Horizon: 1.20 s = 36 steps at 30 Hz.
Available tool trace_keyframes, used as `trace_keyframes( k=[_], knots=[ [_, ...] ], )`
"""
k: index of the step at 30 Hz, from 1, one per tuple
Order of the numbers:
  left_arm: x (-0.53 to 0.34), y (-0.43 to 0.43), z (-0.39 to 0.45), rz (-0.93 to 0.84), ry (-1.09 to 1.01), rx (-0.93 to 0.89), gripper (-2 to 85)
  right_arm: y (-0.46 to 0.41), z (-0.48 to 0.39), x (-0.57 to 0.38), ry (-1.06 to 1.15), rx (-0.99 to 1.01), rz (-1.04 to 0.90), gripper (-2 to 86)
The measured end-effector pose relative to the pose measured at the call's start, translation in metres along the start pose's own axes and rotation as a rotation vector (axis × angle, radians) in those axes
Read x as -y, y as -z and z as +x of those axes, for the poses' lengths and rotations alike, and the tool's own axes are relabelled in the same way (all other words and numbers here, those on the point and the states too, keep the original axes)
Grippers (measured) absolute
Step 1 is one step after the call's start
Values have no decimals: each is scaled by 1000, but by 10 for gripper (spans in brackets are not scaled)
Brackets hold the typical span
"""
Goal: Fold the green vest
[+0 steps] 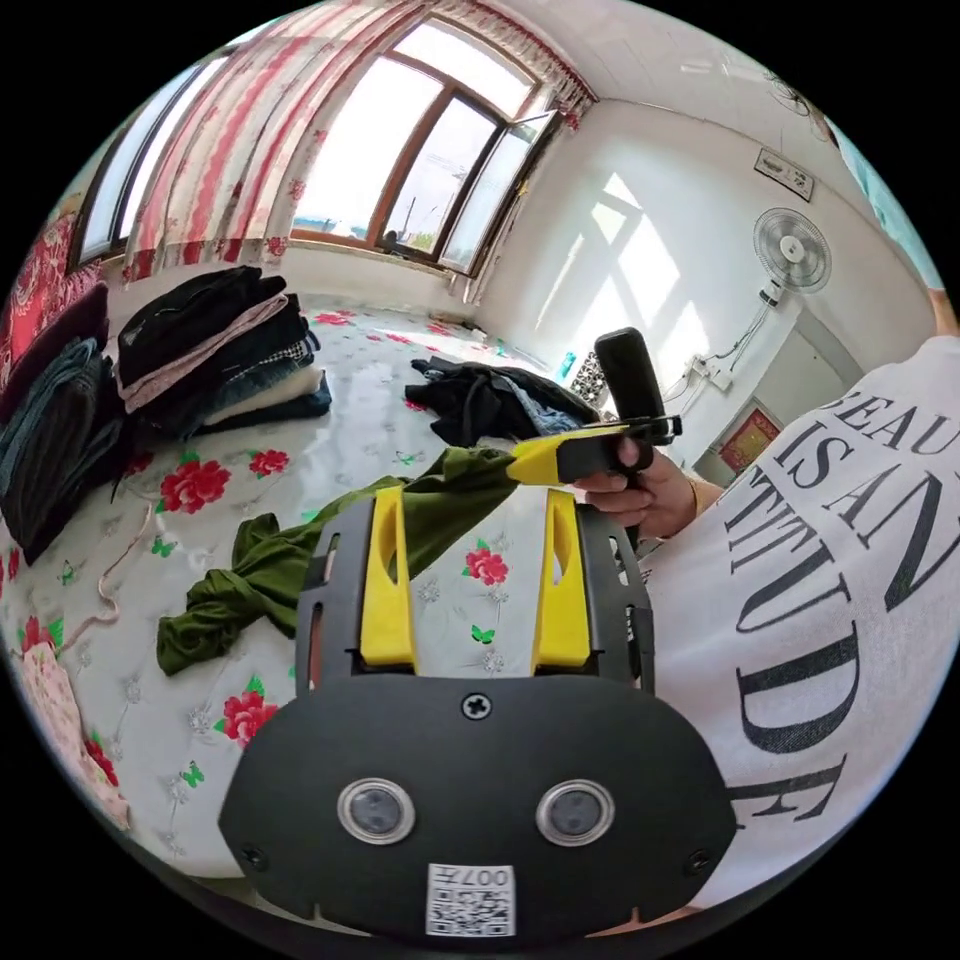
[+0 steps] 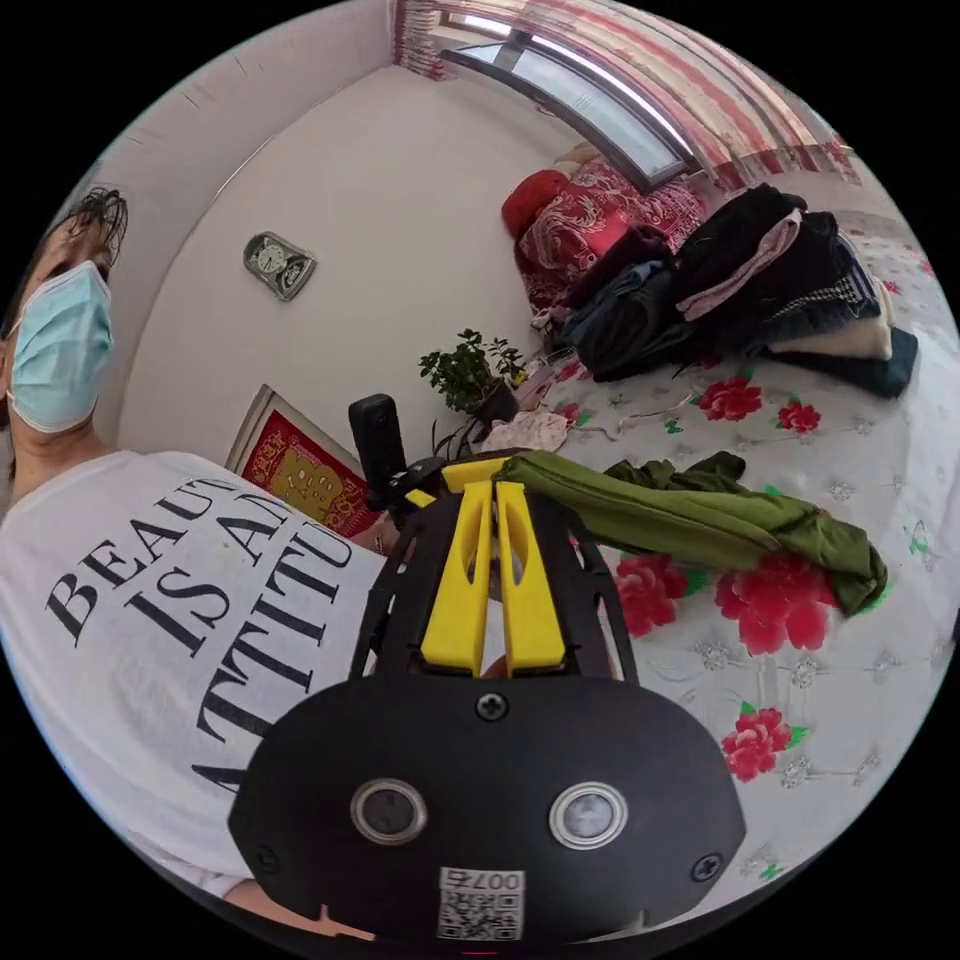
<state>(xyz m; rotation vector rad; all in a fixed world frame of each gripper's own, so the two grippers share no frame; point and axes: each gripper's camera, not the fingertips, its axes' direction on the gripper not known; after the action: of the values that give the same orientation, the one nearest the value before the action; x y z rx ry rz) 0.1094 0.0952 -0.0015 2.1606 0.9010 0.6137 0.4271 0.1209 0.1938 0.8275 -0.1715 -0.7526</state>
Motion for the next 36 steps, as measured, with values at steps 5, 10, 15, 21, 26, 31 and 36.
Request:
trace_keyframes(
  k=[5,10,15,21,26,31,36],
  knots=[
    [22,22,44,82,-56,129,4,-8,-44,7,164,-45,0,8],
    [54,61,44,198,27,83,-8,8,-4,-33,21,-291,37,42],
    [81,78,52,267,48,83,-8,-47,53,-82,-163,-424,-169,74],
    [101,79,65,299,45,116,-8,-134,97,-92,-176,-559,-312,86],
    [104,76,60,275,82,140,-8,-200,118,-89,-133,-548,-434,81],
    [99,81,47,261,135,187,-8,-249,139,-73,-131,-647,-500,77],
    [88,89,23,239,203,254,-8,-276,151,-60,-126,-707,-557,21]
  ],
)
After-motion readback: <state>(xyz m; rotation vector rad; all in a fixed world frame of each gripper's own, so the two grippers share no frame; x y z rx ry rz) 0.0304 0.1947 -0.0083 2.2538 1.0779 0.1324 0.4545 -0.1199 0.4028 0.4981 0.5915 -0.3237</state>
